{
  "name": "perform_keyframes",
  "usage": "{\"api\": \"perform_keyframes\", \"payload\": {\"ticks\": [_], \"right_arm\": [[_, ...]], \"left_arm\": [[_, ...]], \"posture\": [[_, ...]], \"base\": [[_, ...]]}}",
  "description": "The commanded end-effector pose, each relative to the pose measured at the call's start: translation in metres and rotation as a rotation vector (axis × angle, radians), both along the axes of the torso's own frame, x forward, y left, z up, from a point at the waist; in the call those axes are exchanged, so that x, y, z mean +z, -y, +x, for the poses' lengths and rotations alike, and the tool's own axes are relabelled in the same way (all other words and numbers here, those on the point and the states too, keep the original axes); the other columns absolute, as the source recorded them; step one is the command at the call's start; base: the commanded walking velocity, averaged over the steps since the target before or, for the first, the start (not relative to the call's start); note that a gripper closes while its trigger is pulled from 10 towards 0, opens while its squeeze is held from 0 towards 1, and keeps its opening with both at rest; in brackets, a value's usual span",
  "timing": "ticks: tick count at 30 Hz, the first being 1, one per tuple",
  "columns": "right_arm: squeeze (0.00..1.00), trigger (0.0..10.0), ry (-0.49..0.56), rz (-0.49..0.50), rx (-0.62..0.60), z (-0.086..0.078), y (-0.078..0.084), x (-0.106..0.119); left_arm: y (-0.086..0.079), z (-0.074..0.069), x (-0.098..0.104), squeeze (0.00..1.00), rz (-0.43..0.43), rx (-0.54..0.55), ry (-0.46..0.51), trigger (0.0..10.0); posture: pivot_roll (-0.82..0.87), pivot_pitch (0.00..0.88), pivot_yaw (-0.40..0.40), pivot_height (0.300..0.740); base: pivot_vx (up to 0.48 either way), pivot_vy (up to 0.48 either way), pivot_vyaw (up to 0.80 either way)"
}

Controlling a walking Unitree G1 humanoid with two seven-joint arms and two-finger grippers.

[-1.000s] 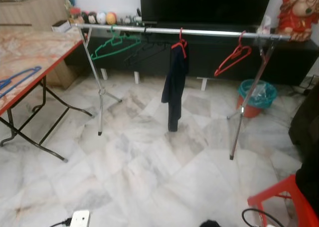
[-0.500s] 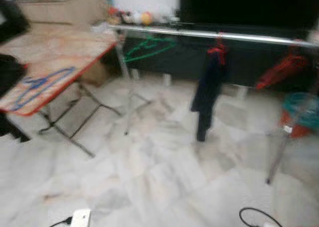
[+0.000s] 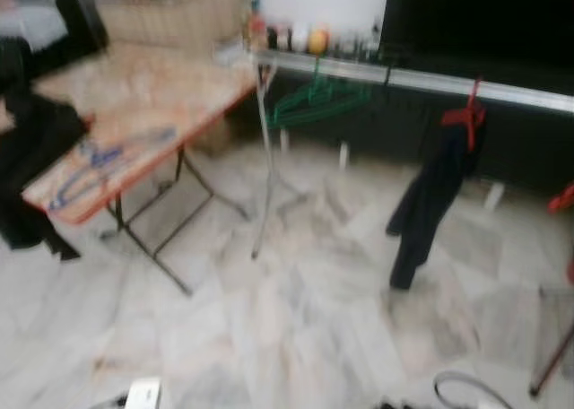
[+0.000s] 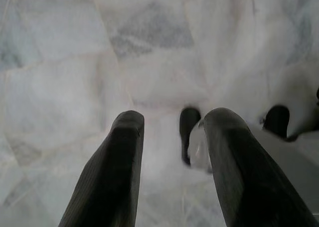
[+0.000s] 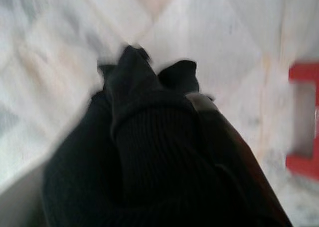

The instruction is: Hang hanger

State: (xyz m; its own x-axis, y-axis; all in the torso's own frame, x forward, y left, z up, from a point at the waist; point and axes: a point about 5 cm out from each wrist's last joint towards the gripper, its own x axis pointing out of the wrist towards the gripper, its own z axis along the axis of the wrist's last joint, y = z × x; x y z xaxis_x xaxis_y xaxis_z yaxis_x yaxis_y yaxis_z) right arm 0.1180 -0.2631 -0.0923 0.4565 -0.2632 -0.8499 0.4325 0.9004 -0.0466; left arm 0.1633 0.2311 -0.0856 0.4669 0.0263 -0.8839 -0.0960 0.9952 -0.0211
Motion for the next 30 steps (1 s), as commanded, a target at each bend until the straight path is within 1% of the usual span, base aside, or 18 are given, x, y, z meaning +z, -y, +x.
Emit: {"api": "perform_keyframes", "payload": {"ticks": [1,3,9,14,27,30], "right_arm": [[0.0,10.0,0.017,0.019,0.005,0.0045,-0.0083,-0.001],[0.0,10.0,0.01,0.008,0.011,0.0039,-0.0071,-0.0009],[0.0,10.0,-0.004,-0.016,-0.019,-0.0005,-0.0009,-0.0005],[0.0,10.0,-0.011,-0.019,-0.02,-0.0021,-0.0003,-0.0008],[0.0,10.0,-0.014,-0.027,-0.003,0.0002,0.0,-0.0001],[0.0,10.0,-0.016,-0.024,-0.016,-0.001,0.0006,-0.0003]], "left_arm": [[-0.0101,-0.006,0.0,0.0,0.023,0.014,-0.017,10.0],[-0.0094,-0.0062,-0.0003,0.0,0.021,0.014,-0.018,10.0],[-0.008,-0.0064,-0.0007,0.0,0.016,0.011,-0.02,10.0],[-0.0072,-0.0061,-0.0008,0.0,0.012,0.008,-0.021,10.0],[-0.0062,-0.0063,-0.0011,0.0,0.006,0.002,-0.022,10.0],[-0.0061,-0.0064,-0.0011,0.0,0.005,0.0,-0.022,10.0]], "posture": [[-0.07,0.0,0.033,0.74],[-0.07,0.0,0.032,0.74],[-0.07,0.0,0.03,0.74],[-0.07,0.0,0.029,0.74],[-0.06,0.0,0.028,0.74],[-0.06,0.0,0.027,0.74]], "base": [[0.289,0.0,0.0],[0.289,0.0,0.0],[0.284,0.0,0.0],[0.28,0.0,0.0],[0.275,0.0,0.0],[0.269,0.0,0.0]]}}
